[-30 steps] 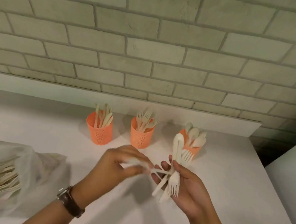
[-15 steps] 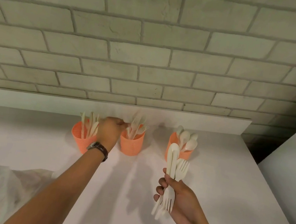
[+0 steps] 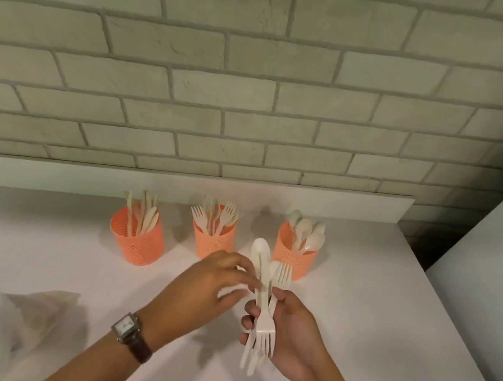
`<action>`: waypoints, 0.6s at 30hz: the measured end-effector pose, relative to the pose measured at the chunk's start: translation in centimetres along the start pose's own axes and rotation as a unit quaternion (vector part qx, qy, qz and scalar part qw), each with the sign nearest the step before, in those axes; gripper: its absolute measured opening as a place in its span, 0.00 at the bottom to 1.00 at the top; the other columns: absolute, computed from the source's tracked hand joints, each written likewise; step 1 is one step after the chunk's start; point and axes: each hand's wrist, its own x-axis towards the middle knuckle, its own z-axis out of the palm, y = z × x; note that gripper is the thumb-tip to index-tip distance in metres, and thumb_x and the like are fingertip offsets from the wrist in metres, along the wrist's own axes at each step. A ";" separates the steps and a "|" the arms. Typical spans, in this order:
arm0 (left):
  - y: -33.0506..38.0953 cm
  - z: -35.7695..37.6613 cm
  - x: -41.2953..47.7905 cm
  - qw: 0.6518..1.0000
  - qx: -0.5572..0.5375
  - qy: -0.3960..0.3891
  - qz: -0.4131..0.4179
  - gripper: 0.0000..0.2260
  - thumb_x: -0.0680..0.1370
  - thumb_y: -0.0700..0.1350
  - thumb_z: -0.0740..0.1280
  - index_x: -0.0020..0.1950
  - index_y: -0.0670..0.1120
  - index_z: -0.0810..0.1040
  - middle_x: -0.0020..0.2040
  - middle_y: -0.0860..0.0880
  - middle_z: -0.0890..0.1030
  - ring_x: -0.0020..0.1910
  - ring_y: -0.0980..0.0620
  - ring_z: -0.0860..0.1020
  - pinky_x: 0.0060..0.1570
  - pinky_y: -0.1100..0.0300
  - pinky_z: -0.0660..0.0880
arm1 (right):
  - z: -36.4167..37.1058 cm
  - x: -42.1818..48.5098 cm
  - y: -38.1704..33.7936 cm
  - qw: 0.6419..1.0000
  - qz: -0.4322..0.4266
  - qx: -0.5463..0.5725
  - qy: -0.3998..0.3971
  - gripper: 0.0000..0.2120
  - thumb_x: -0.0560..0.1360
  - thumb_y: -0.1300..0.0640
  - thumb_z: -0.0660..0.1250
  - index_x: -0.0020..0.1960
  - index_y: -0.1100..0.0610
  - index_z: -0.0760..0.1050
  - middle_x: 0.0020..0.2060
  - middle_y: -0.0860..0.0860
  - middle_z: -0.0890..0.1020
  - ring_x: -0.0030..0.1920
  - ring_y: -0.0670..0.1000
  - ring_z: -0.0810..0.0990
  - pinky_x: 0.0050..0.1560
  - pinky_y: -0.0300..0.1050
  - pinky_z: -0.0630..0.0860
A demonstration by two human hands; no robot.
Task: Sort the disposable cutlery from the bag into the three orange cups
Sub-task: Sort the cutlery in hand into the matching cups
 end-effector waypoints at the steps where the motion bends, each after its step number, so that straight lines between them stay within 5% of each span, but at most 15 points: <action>1: 0.1 0.2 0.0 0.999 0.038 -0.012 0.038 0.11 0.75 0.50 0.60 0.55 0.58 0.78 0.53 0.61 0.76 0.52 0.62 0.71 0.51 0.71 0.69 | 0.2 -0.1 0.0 1.000 0.002 -0.009 -0.009 0.12 0.75 0.53 0.55 0.50 0.60 0.71 0.32 0.54 0.71 0.32 0.54 0.72 0.37 0.49 0.72; 5: 0.1 0.1 0.0 0.983 0.116 -0.014 0.141 0.12 0.76 0.47 0.60 0.57 0.53 0.78 0.52 0.57 0.80 0.46 0.56 0.76 0.43 0.64 0.75 | 0.8 -0.4 0.0 0.999 0.005 -0.033 -0.026 0.12 0.75 0.55 0.54 0.43 0.61 0.73 0.32 0.55 0.71 0.31 0.53 0.70 0.36 0.48 0.69; 14: 0.0 -1.3 -0.3 0.931 0.246 -0.020 0.270 0.09 0.72 0.39 0.67 0.50 0.48 0.80 0.45 0.52 0.80 0.43 0.53 0.73 0.39 0.63 0.71 | 0.0 -0.5 0.4 0.995 0.031 -0.089 -0.031 0.09 0.75 0.57 0.58 0.44 0.61 0.74 0.34 0.54 0.74 0.32 0.52 0.71 0.36 0.45 0.70; 18: -0.7 -2.2 0.3 0.966 0.156 0.071 0.195 0.04 0.75 0.44 0.66 0.44 0.47 0.81 0.43 0.53 0.81 0.43 0.55 0.75 0.44 0.65 0.70 | -1.1 0.1 0.4 0.997 0.004 -0.083 -0.004 0.11 0.74 0.59 0.62 0.54 0.62 0.74 0.34 0.54 0.75 0.30 0.51 0.71 0.34 0.45 0.71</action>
